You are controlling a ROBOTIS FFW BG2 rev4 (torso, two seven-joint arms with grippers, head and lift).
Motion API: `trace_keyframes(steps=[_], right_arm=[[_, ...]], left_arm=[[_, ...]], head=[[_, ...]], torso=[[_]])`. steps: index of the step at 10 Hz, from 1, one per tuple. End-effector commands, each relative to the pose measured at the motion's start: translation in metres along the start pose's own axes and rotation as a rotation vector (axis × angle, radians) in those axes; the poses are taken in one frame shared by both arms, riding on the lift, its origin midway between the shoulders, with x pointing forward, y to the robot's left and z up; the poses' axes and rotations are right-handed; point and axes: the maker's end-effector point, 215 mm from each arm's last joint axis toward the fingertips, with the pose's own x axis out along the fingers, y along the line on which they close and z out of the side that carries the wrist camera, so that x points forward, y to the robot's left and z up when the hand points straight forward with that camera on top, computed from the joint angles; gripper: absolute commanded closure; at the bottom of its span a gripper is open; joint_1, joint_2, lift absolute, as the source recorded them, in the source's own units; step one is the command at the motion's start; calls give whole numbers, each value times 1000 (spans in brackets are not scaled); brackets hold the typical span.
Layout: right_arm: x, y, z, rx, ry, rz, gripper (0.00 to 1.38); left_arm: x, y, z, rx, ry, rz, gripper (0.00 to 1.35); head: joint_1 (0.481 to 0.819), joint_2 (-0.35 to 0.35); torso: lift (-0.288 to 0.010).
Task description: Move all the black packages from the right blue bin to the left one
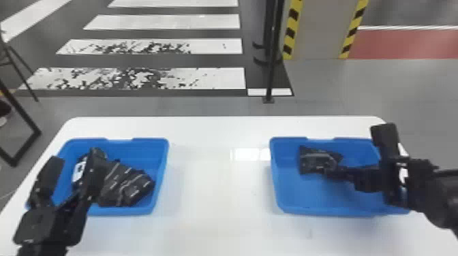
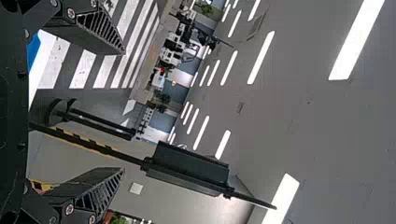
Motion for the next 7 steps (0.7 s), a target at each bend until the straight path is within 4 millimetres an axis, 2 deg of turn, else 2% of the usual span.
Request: trace_keyframes(steps=[1, 2, 4, 5, 7], right_arm=[[-4, 7, -3, 20, -35, 21, 1208], [-17, 8, -7, 43, -72, 22, 1208], [-53, -2, -5, 92, -170, -5, 1208], [-65, 4, 3, 107, -219, 22, 1208], [-75, 39, 34, 128, -309, 145, 1208]], left_arm=[[0, 1, 3, -4, -12, 3, 160], [-2, 3, 8, -2, -27, 8, 160], [-5, 5, 18, -9, -67, 23, 160], [-4, 3, 21, -38, -83, 24, 159], [2, -14, 15, -123, -92, 2, 159]], head=[[695, 39], [695, 46], [695, 50], [695, 42], [695, 36]], torso=[[-132], [-132], [-132], [-132], [-132]])
